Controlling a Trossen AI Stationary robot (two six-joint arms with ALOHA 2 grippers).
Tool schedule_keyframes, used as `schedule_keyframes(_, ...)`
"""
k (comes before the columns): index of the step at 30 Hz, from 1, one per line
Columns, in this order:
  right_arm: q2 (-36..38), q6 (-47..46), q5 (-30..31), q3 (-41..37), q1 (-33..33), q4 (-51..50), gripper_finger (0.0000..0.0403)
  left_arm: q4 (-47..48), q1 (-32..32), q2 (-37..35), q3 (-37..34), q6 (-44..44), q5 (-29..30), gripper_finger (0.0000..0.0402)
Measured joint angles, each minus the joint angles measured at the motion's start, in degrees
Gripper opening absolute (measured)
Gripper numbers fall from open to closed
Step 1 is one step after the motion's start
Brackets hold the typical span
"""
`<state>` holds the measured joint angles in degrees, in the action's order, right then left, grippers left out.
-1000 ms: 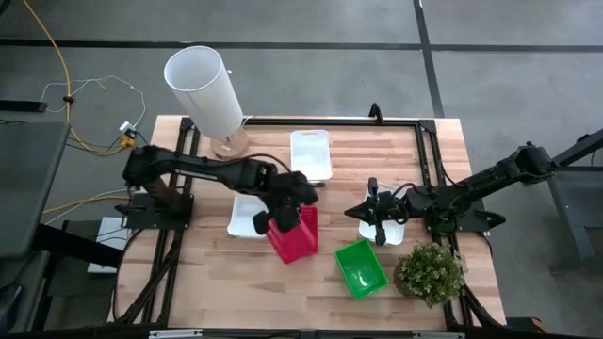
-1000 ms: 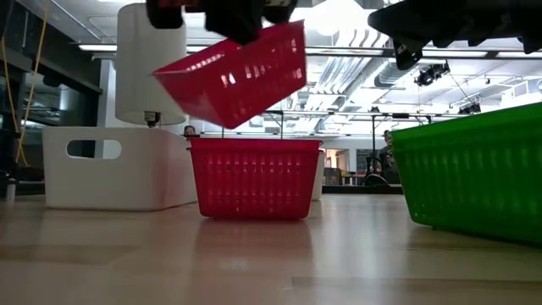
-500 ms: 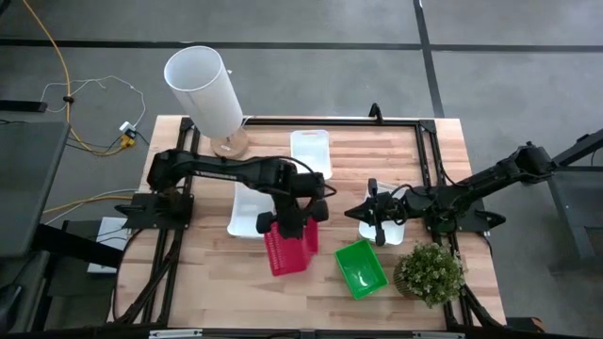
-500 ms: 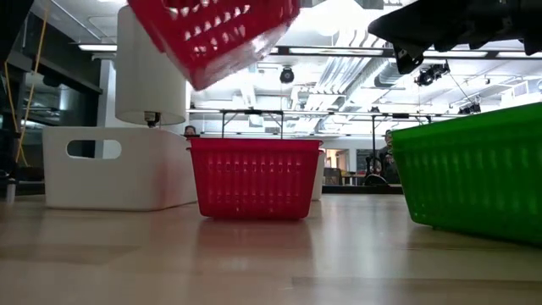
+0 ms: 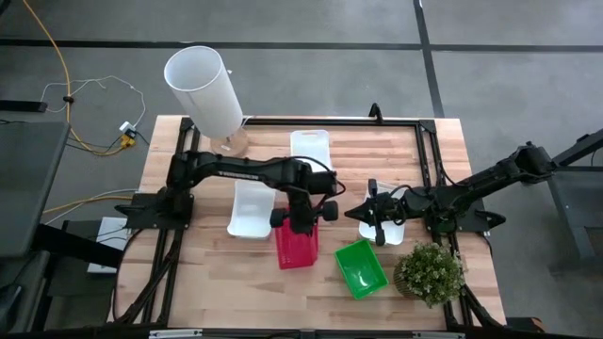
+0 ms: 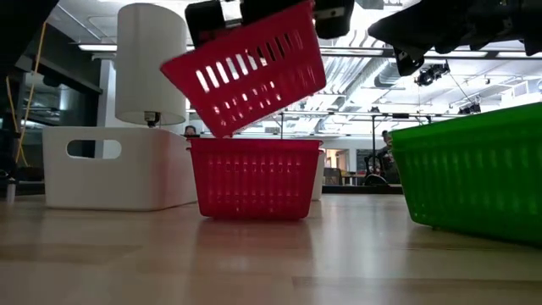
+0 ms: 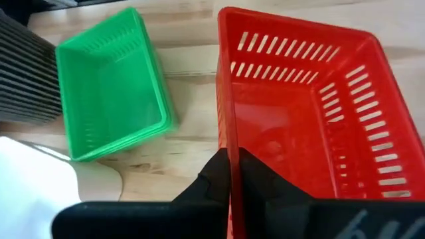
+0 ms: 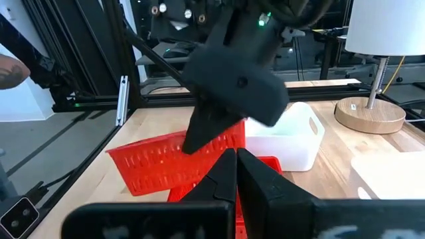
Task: Stack baskets by color
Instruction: Stack the top red bin on top of the stacked red bins
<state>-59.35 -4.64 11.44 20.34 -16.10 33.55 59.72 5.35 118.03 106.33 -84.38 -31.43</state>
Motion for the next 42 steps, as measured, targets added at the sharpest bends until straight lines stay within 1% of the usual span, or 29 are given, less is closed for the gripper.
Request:
schedule_keyframes(4,0.0,-0.1,0.0,0.0,0.0,-0.1,0.0000,-0.1,0.0,-0.1,0.0,-1.7,-0.1,0.0000)
schedule_keyframes(9,0.0,-0.9,0.0,0.0,0.0,-0.2,0.0000,-0.2,1.1,-0.1,-0.3,-1.4,-0.1,0.0000)
schedule_keyframes(16,0.0,-1.4,0.2,0.0,0.0,-0.3,0.0000,-3.0,5.8,1.8,-0.6,-1.1,-0.2,0.0000)
schedule_keyframes(20,0.0,-1.4,0.5,0.0,0.0,-0.4,0.0000,-3.0,8.1,2.5,-0.7,0.6,-0.8,0.0000)
schedule_keyframes(24,0.0,-1.4,0.5,0.0,0.0,-0.4,0.0000,-1.4,8.9,2.8,-0.7,1.7,-1.5,0.0000)
schedule_keyframes(28,0.0,-0.4,0.5,0.0,0.0,-0.4,0.0000,1.3,8.2,2.8,-0.7,1.3,-3.5,0.0000)
schedule_keyframes(31,0.0,-0.3,1.0,0.0,0.0,-0.4,0.0000,3.1,7.2,2.8,-0.7,1.2,-1.3,0.0000)
schedule_keyframes(36,0.0,-0.4,1.1,0.0,0.0,-0.5,0.0000,5.3,5.9,2.8,-0.7,1.4,6.6,0.0000)
schedule_keyframes(42,0.0,-0.4,2.5,0.0,0.0,-0.5,0.0000,3.9,4.8,2.8,-0.7,5.2,8.1,0.0000)
